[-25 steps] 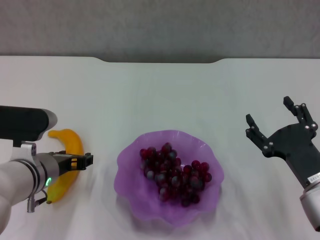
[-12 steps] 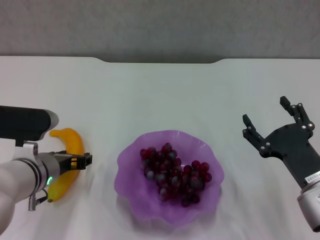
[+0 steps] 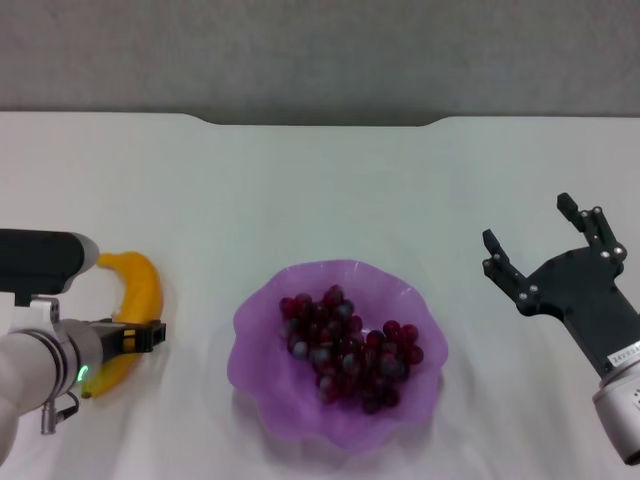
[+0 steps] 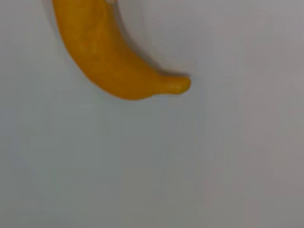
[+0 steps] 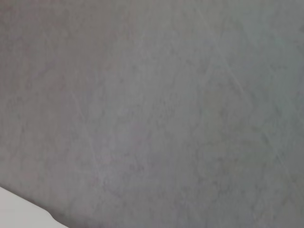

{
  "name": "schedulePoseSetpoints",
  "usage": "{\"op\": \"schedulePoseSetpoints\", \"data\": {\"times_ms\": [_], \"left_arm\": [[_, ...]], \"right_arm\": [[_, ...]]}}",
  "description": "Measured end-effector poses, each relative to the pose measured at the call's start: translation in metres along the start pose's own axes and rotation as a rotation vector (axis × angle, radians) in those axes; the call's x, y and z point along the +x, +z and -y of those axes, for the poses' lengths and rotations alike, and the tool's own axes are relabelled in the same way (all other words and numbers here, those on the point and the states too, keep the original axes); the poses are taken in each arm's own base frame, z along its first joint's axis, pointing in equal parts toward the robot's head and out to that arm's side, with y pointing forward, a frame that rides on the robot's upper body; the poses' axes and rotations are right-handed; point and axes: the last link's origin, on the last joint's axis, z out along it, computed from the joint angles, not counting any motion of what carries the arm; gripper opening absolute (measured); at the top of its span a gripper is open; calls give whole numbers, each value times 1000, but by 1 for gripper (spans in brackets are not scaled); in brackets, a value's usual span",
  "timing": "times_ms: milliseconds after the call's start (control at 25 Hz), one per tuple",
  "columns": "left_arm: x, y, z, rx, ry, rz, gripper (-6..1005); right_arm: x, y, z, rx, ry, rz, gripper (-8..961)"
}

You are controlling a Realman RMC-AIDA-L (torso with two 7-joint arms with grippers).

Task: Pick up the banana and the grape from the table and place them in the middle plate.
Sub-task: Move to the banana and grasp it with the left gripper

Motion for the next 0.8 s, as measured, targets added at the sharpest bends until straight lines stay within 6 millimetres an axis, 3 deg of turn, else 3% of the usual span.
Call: {"op": "schedulePoseSetpoints", "data": {"times_ms": [560,760,800], "left_arm": [[4,-8,1,-20,-27,-60,664],[3,-8,2,-18,-26,-60,478],[3,-8,2,-18,-24,-60,478]], "right_arm": [[2,-2,1,2,-8,-6,892],[1,-1,0,0,-9,-3,892],[1,-1,0,0,-9,-3,892]]}}
